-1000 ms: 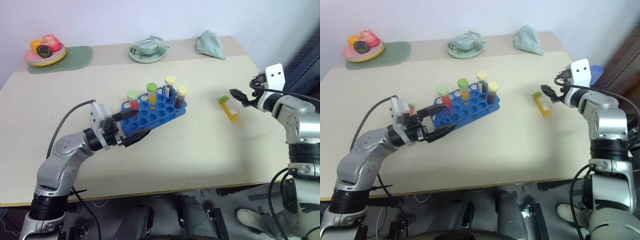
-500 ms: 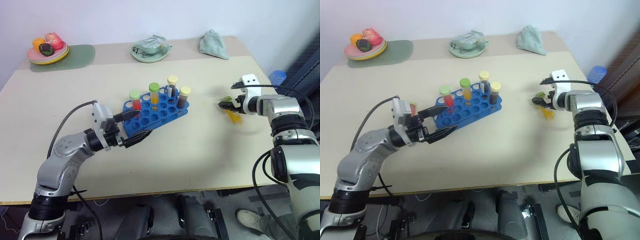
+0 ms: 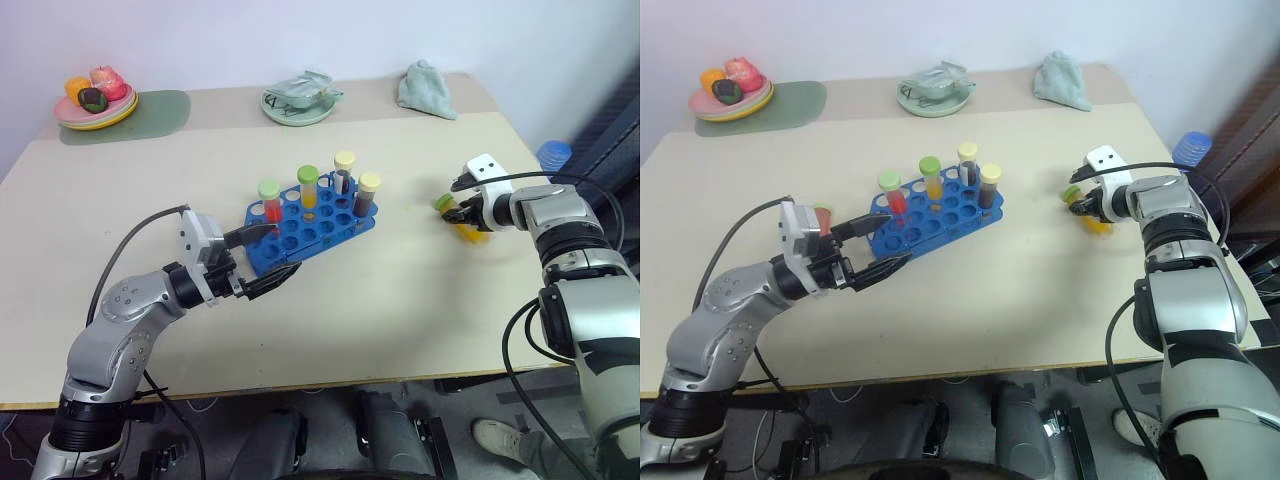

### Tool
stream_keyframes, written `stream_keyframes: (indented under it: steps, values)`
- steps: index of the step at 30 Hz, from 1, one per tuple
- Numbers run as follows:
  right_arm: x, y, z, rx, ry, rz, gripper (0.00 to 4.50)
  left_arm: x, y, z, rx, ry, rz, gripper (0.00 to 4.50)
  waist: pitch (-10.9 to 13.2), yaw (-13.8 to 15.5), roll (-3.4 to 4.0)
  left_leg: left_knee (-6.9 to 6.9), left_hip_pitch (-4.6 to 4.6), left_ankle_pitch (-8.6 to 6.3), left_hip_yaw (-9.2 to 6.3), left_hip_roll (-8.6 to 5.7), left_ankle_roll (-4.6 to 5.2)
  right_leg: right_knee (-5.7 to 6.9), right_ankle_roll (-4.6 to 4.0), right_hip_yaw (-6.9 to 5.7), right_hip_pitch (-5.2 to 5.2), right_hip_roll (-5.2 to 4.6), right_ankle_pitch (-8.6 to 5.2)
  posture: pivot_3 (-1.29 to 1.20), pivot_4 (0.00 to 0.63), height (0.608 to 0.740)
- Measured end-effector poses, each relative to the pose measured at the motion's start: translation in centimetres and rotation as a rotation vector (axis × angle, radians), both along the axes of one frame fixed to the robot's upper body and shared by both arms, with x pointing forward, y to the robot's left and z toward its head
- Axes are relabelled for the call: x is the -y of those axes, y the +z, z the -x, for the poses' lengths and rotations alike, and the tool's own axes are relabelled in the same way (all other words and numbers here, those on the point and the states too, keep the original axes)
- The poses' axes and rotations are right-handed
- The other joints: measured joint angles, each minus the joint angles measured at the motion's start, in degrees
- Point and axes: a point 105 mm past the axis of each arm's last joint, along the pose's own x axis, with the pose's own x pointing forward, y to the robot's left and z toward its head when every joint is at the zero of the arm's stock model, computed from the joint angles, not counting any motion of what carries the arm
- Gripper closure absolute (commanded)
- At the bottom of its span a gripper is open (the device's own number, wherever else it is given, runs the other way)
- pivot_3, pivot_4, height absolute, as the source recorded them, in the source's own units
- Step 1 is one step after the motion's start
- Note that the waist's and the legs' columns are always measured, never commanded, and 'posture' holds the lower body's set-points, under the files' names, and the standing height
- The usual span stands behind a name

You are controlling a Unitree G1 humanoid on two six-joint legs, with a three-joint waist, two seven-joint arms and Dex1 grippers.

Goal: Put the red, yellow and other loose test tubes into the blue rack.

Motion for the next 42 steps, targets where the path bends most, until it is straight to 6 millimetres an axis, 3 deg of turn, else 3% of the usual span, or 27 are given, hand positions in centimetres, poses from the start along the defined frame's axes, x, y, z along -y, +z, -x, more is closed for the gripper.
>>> stream_keyframes:
  steps: [13, 18, 21, 25, 27, 33, 37, 42]
  values:
    - [-1.0, 0.5, 1.3, -0.028, 0.118, -0.012, 3.58, 0.6, 0.5, -0.3, 0.014, -0.034, 0.011, 0.28, 0.0, 0.0, 0.01, 0.0, -0.06, 0.0, 0.0, 0.0, 0.0, 0.01, 0.0, 0.0, -0.07, 0.0, 0.0, 0.0, 0.15, 0.74]
    - [-2.4, 2.5, 3.4, 0.023, 0.222, -0.077, 3.58, 0.6, 0.4, -0.3, 0.011, -0.04, 0.011, 0.28, 0.0, 0.2, 0.02, 0.0, -0.16, 0.0, -0.05, 0.01, -0.01, 0.01, 0.01, -0.02, -0.15, 0.0, 0.0, 0.0, 0.15, 0.74]
    - [-5.8, 4.8, 6.0, 0.098, 0.392, -0.234, 3.58, 0.6, 0.2, -0.2, 0.004, -0.042, 0.012, 0.28, 0.0, 0.0, 0.01, 0.01, -0.15, 0.0, -0.08, 0.02, -0.01, 0.01, 0.01, -0.05, -0.14, 0.01, 0.0, 0.0, 0.15, 0.74]
    - [-13.8, 9.3, 10.6, 0.31, 0.727, -0.688, 3.58, 0.6, 0.1, -0.1, 0.0, -0.045, 0.014, 0.28, 0.0, -0.2, 0.0, 0.0, 0.03, -0.04, -0.08, 0.13, -0.05, 0.04, -0.01, -0.02, 0.0, 0.1, 0.03, 0.0, 0.15, 0.74]
    - [-16.0, 10.6, 11.3, 0.412, 0.774, -0.796, 3.58, 0.5, 0.0, -0.2, -0.004, -0.044, 0.015, 0.28, 0.0, 0.0, -0.01, 0.03, 0.05, -0.04, -0.1, 0.12, -0.06, 0.06, -0.03, -0.05, 0.03, 0.11, 0.05, 0.0, 0.15, 0.74]
    - [-18.9, 11.4, 9.2, 0.708, 0.627, -0.924, 3.58, 0.1, -0.3, -0.4, -0.02, -0.029, 0.018, 0.28, 0.0, -0.2, -0.04, 0.02, 0.02, -0.02, -0.06, 0.07, -0.09, 0.06, -0.02, -0.1, -0.06, 0.08, 0.06, 0.0, 0.15, 0.74]
    - [-20.3, 9.9, 6.9, 0.844, 0.47, -0.917, 3.58, -0.4, -1.0, -0.1, -0.045, -0.014, 0.018, 0.28, 0.0, -0.4, -0.02, 0.0, 0.04, 0.01, 0.0, 0.08, -0.14, 0.16, -0.03, -0.09, -0.13, 0.1, 0.06, 0.0, 0.15, 0.74]
    - [-21.0, 7.4, 6.3, 0.929, 0.408, -0.869, 3.58, -1.8, -1.3, 0.0, -0.056, 0.042, 0.012, 0.28, 0.0, -0.3, -0.01, -0.01, 0.04, 0.0, 0.0, 0.07, -0.14, 0.13, -0.03, -0.09, -0.11, 0.11, 0.06, 0.0, 0.15, 0.74]
